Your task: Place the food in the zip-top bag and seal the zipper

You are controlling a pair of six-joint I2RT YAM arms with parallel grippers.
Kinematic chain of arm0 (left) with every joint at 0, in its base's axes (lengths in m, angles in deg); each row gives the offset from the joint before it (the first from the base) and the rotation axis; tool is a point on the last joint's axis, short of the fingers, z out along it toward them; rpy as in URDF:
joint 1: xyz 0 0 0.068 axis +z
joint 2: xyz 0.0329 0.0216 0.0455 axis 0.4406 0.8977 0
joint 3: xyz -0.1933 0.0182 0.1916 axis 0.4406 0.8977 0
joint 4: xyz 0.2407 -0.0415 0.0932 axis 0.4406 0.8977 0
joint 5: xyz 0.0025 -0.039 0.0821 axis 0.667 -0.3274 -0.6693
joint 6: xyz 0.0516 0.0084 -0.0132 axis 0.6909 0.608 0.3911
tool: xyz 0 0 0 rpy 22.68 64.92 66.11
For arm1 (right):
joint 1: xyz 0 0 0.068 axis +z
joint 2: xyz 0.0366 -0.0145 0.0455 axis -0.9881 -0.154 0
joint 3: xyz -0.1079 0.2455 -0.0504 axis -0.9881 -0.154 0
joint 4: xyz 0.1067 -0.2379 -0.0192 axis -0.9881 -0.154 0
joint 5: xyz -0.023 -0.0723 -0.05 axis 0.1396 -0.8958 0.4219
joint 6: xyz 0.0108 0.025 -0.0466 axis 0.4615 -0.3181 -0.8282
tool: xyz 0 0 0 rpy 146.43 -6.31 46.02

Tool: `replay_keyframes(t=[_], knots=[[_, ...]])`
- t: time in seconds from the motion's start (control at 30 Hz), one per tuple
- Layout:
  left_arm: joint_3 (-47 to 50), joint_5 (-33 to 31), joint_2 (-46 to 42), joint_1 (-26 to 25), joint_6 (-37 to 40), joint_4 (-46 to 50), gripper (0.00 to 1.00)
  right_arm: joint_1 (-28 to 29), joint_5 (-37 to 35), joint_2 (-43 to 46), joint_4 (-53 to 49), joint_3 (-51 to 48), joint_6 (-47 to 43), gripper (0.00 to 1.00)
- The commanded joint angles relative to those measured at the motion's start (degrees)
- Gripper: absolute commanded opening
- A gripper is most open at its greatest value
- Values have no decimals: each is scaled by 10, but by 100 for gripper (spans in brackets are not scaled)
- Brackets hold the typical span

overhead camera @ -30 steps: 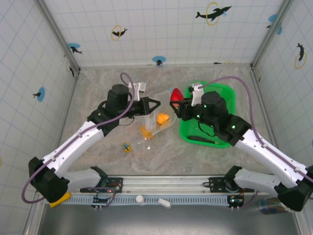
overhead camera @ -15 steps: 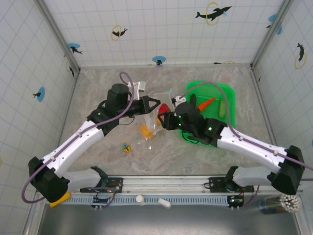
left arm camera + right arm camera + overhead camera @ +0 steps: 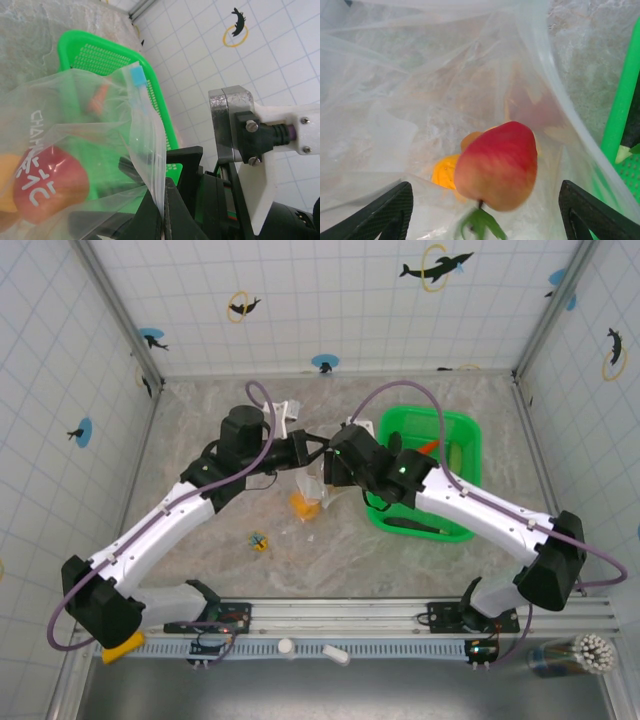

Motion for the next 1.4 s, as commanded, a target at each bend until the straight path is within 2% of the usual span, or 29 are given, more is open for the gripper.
replay_keyframes(t=[0.0,0.27,0.4,0.57,0.73,0.83,0.93,0.97,1.07,1.17,1.23,1.3,1.37], knots=[[-15,19,-12,-6,0,-7,0,-7,18,18,32,2,-9,83],[-26,-17,-16,-6,26,28,0,-19,79,89,78,-23,-71,80],[-68,-51,-9,-2,62,78,0,-24,114,116,87,-15,-113,77],[-175,-61,40,72,136,185,0,-36,112,132,85,-11,-127,75],[-299,-181,97,91,224,286,0,-41,103,134,81,-12,-133,74],[-374,-218,139,92,271,342,0,-42,94,138,75,-13,-137,74],[-401,-237,156,93,316,356,0,-46,74,147,63,-15,-147,74],[-400,-236,156,93,322,350,0,-49,71,152,61,-19,-149,74],[-404,-174,175,92,340,346,0,-64,68,169,56,-32,-148,74],[-392,-75,218,86,333,349,0,-81,63,186,49,-44,-143,73],[-358,-37,245,56,330,341,0,-93,52,197,39,-52,-143,73],[-320,-29,262,23,321,325,0,-107,38,205,26,-68,-143,72],[-258,3,259,12,286,283,0,-128,23,211,12,-92,-136,72]])
